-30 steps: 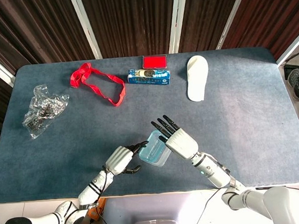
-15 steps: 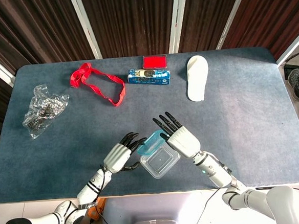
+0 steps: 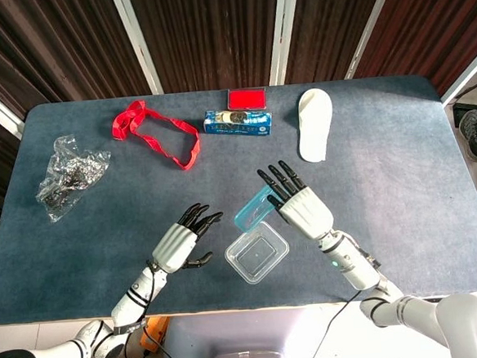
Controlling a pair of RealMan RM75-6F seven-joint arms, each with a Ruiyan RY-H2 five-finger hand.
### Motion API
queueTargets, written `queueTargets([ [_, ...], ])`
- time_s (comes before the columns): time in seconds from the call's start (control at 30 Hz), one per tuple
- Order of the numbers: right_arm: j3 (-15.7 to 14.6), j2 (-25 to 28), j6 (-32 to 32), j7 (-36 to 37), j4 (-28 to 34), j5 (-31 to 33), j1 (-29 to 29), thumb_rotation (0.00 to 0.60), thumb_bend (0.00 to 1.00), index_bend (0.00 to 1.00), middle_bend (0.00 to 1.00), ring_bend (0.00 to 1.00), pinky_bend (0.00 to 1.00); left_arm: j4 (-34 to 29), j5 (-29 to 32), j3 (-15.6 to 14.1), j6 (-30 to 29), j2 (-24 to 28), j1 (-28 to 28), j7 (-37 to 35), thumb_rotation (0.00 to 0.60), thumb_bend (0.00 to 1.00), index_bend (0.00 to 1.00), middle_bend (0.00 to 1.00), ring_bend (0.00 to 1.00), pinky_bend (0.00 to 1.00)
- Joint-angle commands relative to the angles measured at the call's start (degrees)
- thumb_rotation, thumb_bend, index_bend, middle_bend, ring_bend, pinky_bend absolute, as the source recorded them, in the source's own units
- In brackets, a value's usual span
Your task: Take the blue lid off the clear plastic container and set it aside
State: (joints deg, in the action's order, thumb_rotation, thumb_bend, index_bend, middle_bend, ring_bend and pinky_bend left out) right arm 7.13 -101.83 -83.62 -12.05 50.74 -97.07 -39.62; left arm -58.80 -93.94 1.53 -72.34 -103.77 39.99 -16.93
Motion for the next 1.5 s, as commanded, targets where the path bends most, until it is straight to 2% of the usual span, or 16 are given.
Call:
queueTargets([
  [0.03, 0.6, 3.2, -0.5, 0.2, -0.1, 1.0, 0.9, 0.6, 0.62, 0.78, 0.18, 0.0, 0.0, -3.1, -0.9, 0.0, -3.0, 3.2, -1.3, 0.8, 0.6, 0.31, 0.0, 0.19, 0.0, 0.05],
  [0.27, -0.5, 8.2, -0.4, 2.2, -5.0, 2.8, 4.3, 0.6, 0.62, 0.78, 0.18, 0.0, 0.0, -9.2, -0.1, -0.2, -7.2, 11.2, -5.2, 3.9, 0.6, 0.31, 0.0, 0.16, 0.0, 0.05],
  [0.4, -1.4, 7.7, 0.7, 4.9, -9.9, 4.2, 6.4, 0.6, 0.62, 0.77, 0.18, 0.0, 0.0, -10.8, 1.7, -0.3, -8.5, 15.1, -8.0, 6.0, 0.6, 0.32, 0.0, 0.12, 0.0, 0.02],
  [0.5, -2.9, 5.8, 1.6, 6.8, -14.8, 4.2, 7.5, 0.6, 0.62, 0.76, 0.18, 0.0, 0.0, -10.6, 4.1, -0.1, -9.2, 17.1, -10.5, 5.0, 0.6, 0.32, 0.0, 0.1, 0.0, 0.01],
  [0.6, -4.4, 3.7, 1.3, 8.6, -19.0, 3.3, 8.2, 0.6, 0.63, 0.73, 0.18, 0.0, 0.0, -9.2, 5.5, 0.0, -10.0, 17.8, -12.5, 2.5, 0.6, 0.32, 0.0, 0.1, 0.0, 0.0],
  [0.73, -4.8, 3.0, 1.0, 9.4, -20.4, 3.0, 8.5, 0.6, 0.62, 0.69, 0.18, 0.0, 0.0, -8.5, 5.7, 0.0, -10.4, 17.8, -13.1, 1.6, 0.6, 0.32, 0.0, 0.1, 0.0, 0.0],
  [0.9, -7.0, 1.6, -0.1, 13.4, -23.6, 1.9, 10.6, 0.6, 0.62, 0.56, 0.18, 0.0, 0.0, -4.6, 6.4, 0.0, -12.2, 17.1, -15.8, -1.4, 0.6, 0.32, 0.0, 0.08, 0.0, 0.0],
  [1.03, -9.6, 3.7, -1.7, 17.9, -21.1, 0.6, 13.6, 0.6, 0.62, 0.47, 0.18, 0.0, 0.0, -3.0, 6.5, -0.4, -13.9, 17.3, -18.2, -3.3, 0.6, 0.32, 0.0, 0.07, 0.0, 0.0],
  [1.1, -10.4, 5.4, -0.8, 18.7, -18.0, 0.7, 14.8, 0.6, 0.56, 0.37, 0.15, 0.0, 0.0, -2.8, 6.3, -0.6, -15.0, 17.6, -19.3, -3.9, 0.6, 0.32, 0.0, 0.06, 0.0, 0.0],
  [1.17, -11.4, 7.7, 0.1, 18.1, -14.3, 0.8, 16.1, 0.6, 0.44, 0.25, 0.11, 0.0, 0.0, -2.9, 6.1, -0.8, -16.1, 18.1, -20.5, -4.3, 0.6, 0.32, 0.0, 0.05, 0.0, 0.0],
  [1.3, -12.8, 12.9, 0.3, 17.9, -5.4, 0.9, 18.4, 0.6, 0.29, 0.11, 0.06, 0.0, 0.0, -4.1, 6.1, -1.4, -18.0, 19.7, -23.1, -4.7, 0.6, 0.32, 0.0, 0.02, 0.0, 0.0],
  [1.4, -13.5, 17.7, -2.0, 16.7, 2.0, 0.7, 20.5, 0.6, 0.24, 0.05, 0.03, 0.0, 0.0, -7.0, 6.7, -2.1, -19.3, 22.4, -25.8, -2.2, 0.6, 0.32, 0.0, 0.0, 0.0, 0.0],
  [1.5, -14.0, 24.6, -4.8, 11.5, 13.3, 1.9, 24.0, 0.6, 0.22, 0.03, 0.0, 0.0, 0.0, -14.9, 8.2, -4.2, -18.8, 28.2, -28.9, 6.1, 0.6, 0.32, 0.0, 0.0, 0.0, 0.0],
])
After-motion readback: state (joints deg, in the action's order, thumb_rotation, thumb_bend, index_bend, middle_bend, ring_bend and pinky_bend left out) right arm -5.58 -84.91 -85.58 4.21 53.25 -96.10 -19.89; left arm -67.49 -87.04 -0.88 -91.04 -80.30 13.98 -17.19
